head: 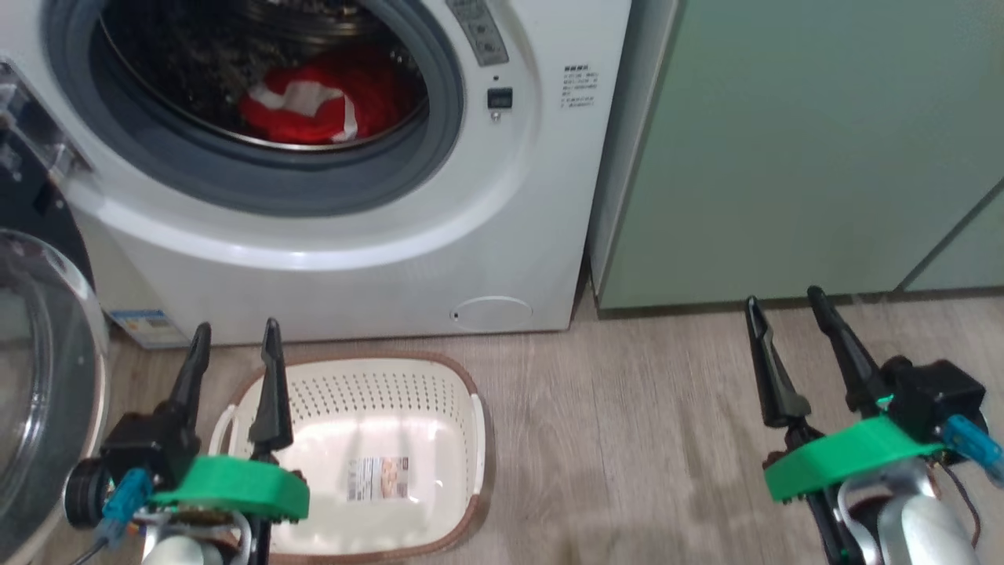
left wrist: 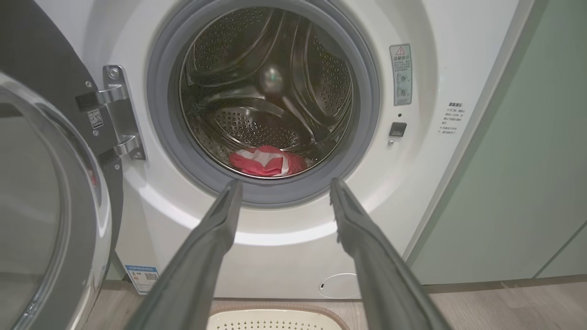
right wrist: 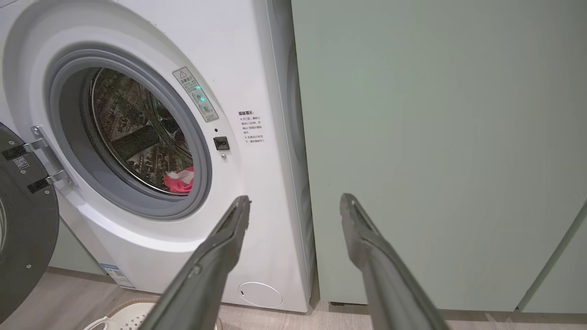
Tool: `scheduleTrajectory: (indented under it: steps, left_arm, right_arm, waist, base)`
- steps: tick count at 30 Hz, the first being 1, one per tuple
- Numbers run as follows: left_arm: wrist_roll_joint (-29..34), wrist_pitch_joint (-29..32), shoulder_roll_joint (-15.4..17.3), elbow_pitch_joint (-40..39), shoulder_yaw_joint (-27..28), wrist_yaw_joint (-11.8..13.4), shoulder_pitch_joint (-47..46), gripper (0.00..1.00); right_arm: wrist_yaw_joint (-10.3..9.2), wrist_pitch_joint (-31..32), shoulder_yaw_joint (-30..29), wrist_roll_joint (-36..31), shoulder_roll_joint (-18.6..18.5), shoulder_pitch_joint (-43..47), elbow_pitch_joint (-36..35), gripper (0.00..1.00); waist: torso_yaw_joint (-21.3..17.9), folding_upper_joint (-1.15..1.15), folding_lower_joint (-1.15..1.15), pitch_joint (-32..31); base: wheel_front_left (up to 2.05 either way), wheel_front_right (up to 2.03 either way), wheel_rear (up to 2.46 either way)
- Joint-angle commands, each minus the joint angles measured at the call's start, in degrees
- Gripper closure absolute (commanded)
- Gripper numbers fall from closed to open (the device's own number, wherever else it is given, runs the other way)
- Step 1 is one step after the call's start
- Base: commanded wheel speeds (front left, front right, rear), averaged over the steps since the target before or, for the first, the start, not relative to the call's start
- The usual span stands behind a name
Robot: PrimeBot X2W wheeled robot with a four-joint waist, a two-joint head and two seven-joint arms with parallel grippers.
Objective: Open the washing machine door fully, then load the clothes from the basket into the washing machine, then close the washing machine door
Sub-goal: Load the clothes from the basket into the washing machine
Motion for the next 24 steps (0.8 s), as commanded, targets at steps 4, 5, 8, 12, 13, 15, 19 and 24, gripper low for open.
scheduleTrajectory:
  steps: [4,5,8,12,13,15,19,24]
  left_arm:
    - [-0.2,0.1,1.5,-1.0,2.1,0.0,-0.3,0.0]
    - [-0.2,0.2,1.7,-0.9,2.1,0.1,-0.1,0.0]
    - [-0.1,0.5,2.0,-0.9,2.0,0.2,0.3,0.0]
    - [-0.1,0.7,2.2,-1.0,2.0,0.3,0.5,0.0]
    - [-0.1,0.8,2.3,-1.0,1.9,0.4,0.5,0.0]
    - [-0.1,1.0,2.4,-1.0,1.8,0.5,0.6,0.0]
    - [0.0,1.2,2.7,-1.1,1.7,0.6,0.6,0.0]
    - [-0.1,1.3,2.7,-1.1,1.5,0.7,0.4,0.0]
  right_arm:
    - [0.0,1.2,1.2,-0.5,-0.3,0.9,-3.2,0.0]
    - [0.0,1.4,1.2,-0.5,-0.3,1.3,-3.4,0.0]
    - [0.0,1.9,1.2,-0.6,-0.3,2.1,-4.1,0.0]
    - [0.0,2.1,1.0,-0.5,-0.3,2.7,-4.8,0.0]
    - [0.0,2.1,1.0,-0.5,-0.3,2.8,-4.9,0.0]
    - [0.0,2.2,1.0,-0.4,-0.3,2.8,-5.0,0.0]
    - [0.0,2.2,1.1,-0.4,-0.3,2.6,-5.1,0.0]
    - [0.0,2.1,1.1,-0.3,-0.3,2.5,-5.0,0.0]
  waist:
    - [-0.4,0.0,0.01,-3.1]
    - [-0.5,0.0,0.01,-3.4]
    - [-0.6,0.0,0.01,-4.0]
    - [-0.7,0.0,0.01,-4.2]
    - [-0.8,0.0,0.01,-4.2]
    - [-0.8,0.0,0.01,-4.2]
    - [-0.8,0.0,0.01,-4.1]
    - [-0.9,0.0,0.01,-4.0]
  base:
    - [0.0,0.0,0.0]
    - [0.0,0.0,0.0]
    - [0.0,0.0,0.0]
    - [0.0,0.0,0.0]
    - [0.0,0.0,0.0]
    - [0.0,0.0,0.0]
    - [0.0,0.0,0.0]
    - [0.0,0.0,0.0]
